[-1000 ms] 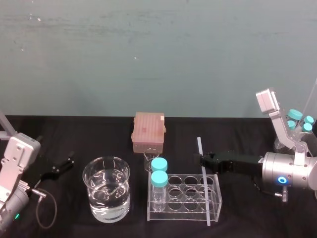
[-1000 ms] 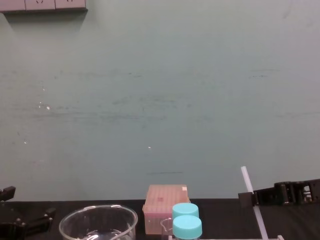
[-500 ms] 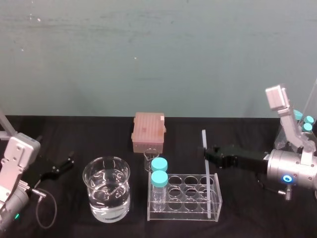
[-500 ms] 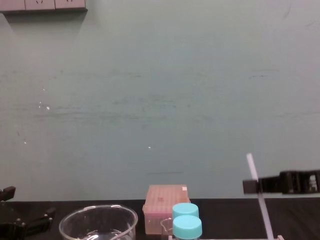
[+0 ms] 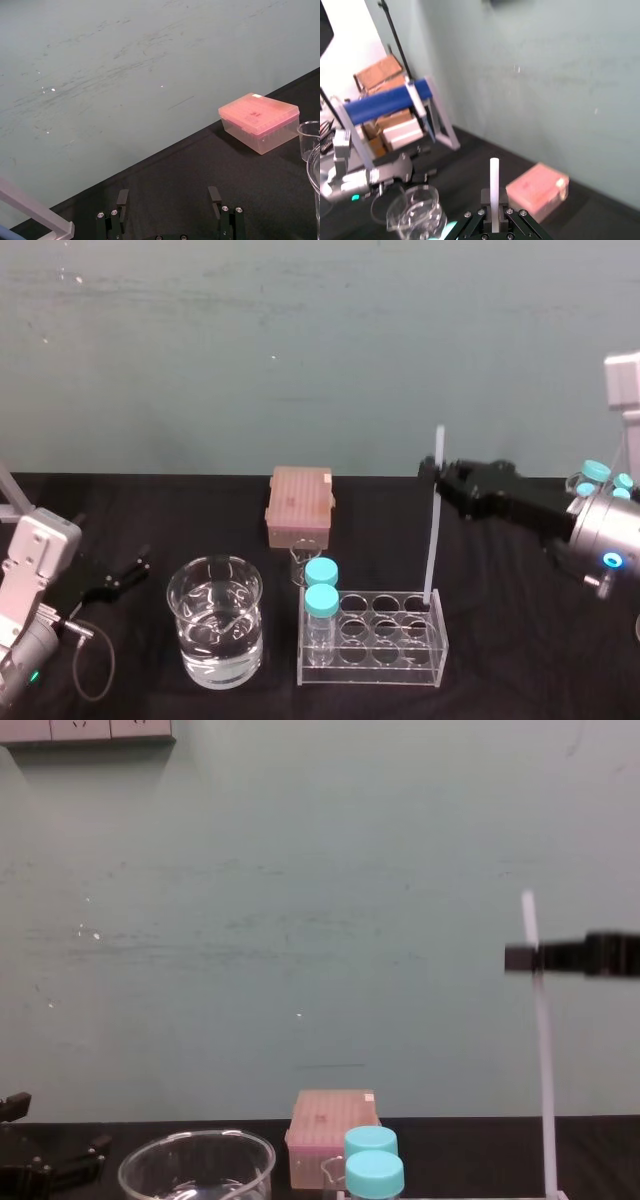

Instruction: Pick up the stirring rod with one hand, then place it down.

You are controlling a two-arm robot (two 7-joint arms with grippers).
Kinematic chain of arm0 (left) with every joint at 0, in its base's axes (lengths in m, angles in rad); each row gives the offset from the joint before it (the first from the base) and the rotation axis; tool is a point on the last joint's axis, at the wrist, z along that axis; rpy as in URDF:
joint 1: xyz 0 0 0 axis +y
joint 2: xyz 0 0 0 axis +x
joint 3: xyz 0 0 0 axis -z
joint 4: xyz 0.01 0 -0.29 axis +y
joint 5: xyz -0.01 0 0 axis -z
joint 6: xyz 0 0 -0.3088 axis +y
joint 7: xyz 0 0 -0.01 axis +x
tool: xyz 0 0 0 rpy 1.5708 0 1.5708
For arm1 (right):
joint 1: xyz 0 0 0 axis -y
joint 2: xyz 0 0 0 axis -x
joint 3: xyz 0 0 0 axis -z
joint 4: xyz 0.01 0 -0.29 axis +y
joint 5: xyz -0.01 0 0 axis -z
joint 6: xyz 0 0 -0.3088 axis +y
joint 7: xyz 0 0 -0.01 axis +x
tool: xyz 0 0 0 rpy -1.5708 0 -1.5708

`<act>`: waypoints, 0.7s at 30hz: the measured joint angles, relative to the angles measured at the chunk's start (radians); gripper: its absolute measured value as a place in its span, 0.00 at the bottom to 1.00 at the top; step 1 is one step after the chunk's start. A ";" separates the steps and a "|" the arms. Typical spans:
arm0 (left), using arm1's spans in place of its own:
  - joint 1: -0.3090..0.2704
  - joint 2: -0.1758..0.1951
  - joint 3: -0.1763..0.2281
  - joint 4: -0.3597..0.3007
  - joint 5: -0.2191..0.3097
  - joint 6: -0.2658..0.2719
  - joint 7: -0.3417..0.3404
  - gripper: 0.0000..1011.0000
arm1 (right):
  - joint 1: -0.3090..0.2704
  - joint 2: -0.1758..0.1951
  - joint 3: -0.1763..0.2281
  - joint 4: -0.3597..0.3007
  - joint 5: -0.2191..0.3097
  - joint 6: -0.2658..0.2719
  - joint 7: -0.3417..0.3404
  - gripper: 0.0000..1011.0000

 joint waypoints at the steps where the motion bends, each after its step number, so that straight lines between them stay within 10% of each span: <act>1: 0.000 0.000 0.000 0.000 0.000 0.000 0.000 0.99 | -0.002 -0.001 0.011 -0.008 0.000 -0.014 -0.006 0.07; 8: 0.000 0.000 0.000 0.000 0.000 0.000 0.000 0.99 | 0.003 -0.034 0.042 -0.004 -0.009 -0.062 -0.041 0.07; 21: 0.000 0.000 0.000 0.000 0.000 0.000 0.000 0.99 | 0.036 -0.123 0.015 0.071 -0.192 -0.173 -0.126 0.07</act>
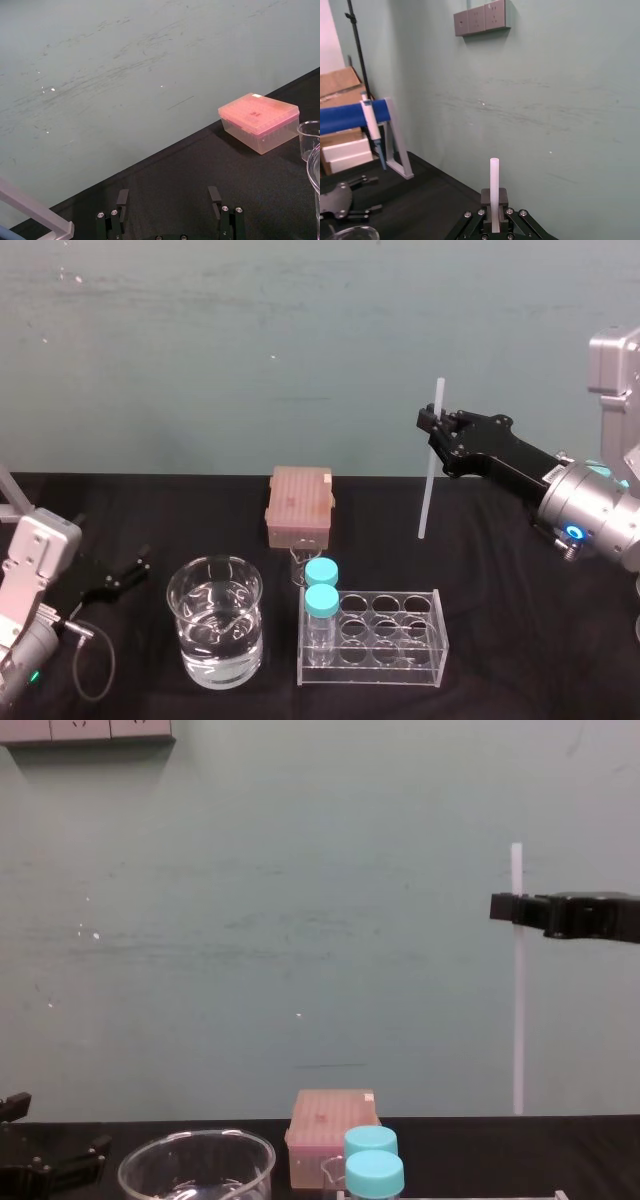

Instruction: Pick up the stirring rod with one hand, then place it down.

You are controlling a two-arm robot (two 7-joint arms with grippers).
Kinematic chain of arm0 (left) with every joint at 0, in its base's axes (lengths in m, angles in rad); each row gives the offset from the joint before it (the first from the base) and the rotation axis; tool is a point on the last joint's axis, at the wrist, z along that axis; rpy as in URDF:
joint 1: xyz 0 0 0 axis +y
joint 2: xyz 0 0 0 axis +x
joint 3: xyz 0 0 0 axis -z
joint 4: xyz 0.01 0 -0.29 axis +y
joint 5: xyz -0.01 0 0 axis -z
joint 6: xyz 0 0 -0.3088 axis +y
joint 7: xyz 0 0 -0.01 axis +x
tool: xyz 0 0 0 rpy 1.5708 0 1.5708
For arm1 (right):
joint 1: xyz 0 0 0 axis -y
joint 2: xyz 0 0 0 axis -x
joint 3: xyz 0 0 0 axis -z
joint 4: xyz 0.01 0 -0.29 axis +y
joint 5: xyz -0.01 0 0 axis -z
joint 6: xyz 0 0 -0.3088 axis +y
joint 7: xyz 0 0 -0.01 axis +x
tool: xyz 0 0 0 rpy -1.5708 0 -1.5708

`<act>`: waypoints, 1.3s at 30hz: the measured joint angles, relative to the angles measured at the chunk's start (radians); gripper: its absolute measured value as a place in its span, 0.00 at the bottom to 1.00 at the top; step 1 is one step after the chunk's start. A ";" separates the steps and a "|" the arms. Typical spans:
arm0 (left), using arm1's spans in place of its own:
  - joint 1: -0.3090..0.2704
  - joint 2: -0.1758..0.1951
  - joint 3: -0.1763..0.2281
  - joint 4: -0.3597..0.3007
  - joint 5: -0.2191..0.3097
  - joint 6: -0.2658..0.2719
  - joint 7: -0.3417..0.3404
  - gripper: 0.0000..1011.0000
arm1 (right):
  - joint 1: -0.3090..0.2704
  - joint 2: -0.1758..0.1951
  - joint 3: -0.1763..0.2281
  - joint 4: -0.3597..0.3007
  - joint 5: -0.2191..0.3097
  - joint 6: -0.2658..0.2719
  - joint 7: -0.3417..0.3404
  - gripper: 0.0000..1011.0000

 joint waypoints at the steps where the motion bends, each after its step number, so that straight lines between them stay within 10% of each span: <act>1: 0.000 0.000 0.000 0.000 0.000 0.000 0.000 0.99 | 0.000 -0.005 -0.001 0.004 -0.015 -0.005 -0.006 0.07; 39: 0.000 0.000 0.000 0.000 0.000 0.000 0.000 0.99 | -0.024 -0.040 0.035 0.020 -0.066 0.021 -0.005 0.07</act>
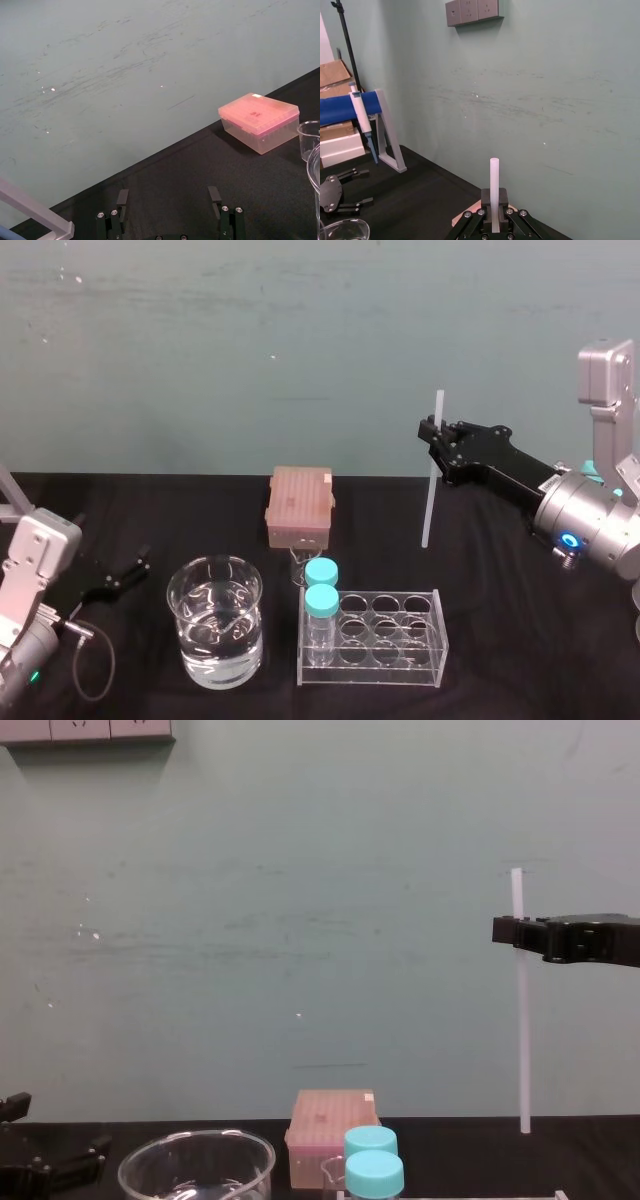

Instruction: Pick up the stirring rod with one hand, then place it down.

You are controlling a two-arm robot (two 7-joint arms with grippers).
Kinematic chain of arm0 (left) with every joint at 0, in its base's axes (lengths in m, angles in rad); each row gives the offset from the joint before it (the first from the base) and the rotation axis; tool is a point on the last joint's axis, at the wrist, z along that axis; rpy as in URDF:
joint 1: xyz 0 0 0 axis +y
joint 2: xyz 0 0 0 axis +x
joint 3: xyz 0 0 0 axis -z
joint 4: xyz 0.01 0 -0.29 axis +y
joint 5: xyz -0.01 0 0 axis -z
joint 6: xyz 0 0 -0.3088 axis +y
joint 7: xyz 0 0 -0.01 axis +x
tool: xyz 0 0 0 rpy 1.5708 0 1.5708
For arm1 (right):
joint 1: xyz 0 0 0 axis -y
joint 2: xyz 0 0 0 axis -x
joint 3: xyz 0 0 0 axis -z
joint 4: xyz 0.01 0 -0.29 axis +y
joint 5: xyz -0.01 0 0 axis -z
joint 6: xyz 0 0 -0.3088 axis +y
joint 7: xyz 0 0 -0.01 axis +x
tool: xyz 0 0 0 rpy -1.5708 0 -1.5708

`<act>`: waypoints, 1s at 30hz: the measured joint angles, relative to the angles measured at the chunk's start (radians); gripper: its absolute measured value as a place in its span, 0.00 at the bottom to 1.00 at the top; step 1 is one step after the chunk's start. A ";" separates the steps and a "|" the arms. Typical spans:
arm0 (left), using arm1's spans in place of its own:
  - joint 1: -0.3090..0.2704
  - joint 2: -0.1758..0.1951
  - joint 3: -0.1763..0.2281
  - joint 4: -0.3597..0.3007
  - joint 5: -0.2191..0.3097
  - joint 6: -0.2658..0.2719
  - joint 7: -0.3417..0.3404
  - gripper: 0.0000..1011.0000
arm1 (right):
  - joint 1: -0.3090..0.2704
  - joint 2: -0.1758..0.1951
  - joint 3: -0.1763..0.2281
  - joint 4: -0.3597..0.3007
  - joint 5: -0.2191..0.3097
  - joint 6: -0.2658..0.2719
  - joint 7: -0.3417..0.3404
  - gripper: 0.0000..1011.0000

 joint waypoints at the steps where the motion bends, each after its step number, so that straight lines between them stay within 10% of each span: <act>1: 0.000 0.000 0.000 0.000 0.000 0.000 0.000 0.99 | 0.000 0.000 0.000 0.000 0.000 0.000 0.000 0.07; 30: 0.000 0.000 0.000 0.000 0.000 0.000 0.000 0.99 | 0.002 0.000 -0.001 0.001 0.002 -0.002 0.000 0.07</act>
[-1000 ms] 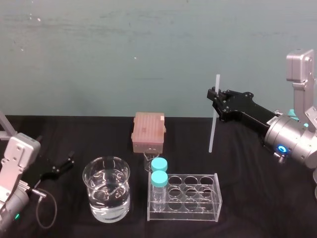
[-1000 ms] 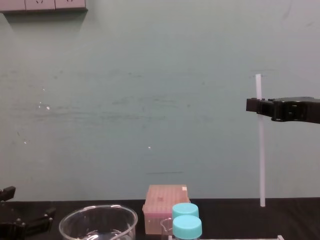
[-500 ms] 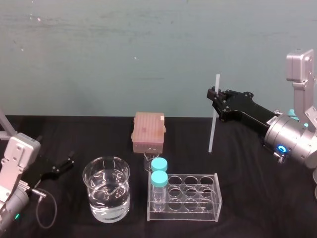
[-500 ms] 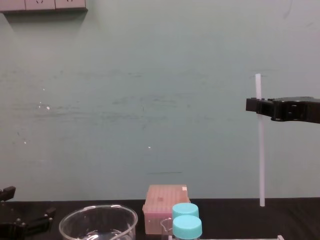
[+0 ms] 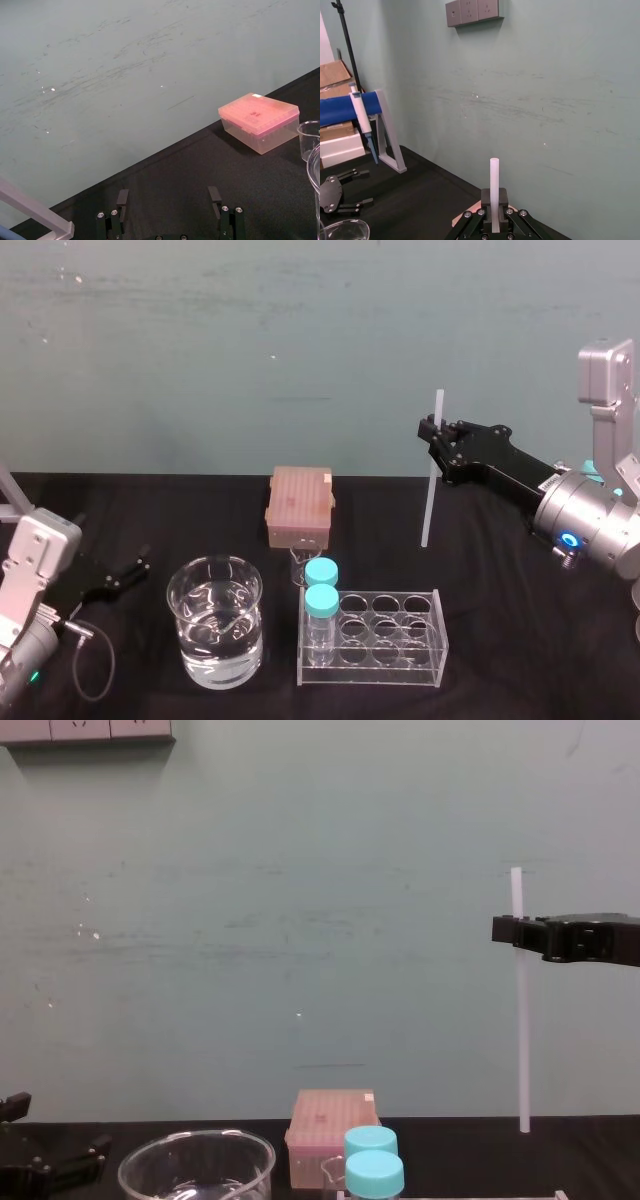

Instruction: Pick up the stirring rod with one hand, then place it down.

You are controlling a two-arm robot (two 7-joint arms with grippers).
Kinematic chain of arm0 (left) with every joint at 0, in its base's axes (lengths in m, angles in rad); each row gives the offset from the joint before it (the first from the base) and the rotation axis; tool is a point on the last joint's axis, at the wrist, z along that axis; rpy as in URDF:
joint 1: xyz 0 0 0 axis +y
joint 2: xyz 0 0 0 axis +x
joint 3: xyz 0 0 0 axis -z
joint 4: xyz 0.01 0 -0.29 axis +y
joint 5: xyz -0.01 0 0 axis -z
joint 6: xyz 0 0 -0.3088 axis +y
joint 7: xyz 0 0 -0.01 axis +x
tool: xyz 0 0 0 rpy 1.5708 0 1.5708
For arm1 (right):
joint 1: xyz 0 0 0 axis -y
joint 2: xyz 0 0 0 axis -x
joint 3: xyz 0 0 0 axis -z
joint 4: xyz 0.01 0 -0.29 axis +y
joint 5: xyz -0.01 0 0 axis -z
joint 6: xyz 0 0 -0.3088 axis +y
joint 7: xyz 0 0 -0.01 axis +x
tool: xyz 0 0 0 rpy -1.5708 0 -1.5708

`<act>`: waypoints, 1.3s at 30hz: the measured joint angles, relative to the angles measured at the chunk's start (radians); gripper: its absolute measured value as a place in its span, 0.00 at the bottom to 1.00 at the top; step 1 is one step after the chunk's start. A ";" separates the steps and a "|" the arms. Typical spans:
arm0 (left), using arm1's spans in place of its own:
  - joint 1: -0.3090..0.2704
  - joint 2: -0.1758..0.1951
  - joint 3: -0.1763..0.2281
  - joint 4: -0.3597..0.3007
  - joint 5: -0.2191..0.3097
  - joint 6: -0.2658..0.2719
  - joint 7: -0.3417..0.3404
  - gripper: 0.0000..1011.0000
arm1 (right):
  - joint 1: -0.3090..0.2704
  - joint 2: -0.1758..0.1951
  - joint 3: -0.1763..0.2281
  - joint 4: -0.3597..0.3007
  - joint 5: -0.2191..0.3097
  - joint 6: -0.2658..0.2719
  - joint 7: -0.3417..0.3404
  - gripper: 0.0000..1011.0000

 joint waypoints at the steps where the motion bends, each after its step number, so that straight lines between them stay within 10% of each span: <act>1: 0.000 0.000 0.000 0.000 0.000 0.000 0.000 0.99 | 0.000 0.000 0.000 0.000 0.000 0.000 0.000 0.07; 39: 0.000 0.000 0.000 0.000 0.000 0.000 0.000 0.99 | 0.000 0.000 0.000 0.000 0.000 0.000 0.000 0.07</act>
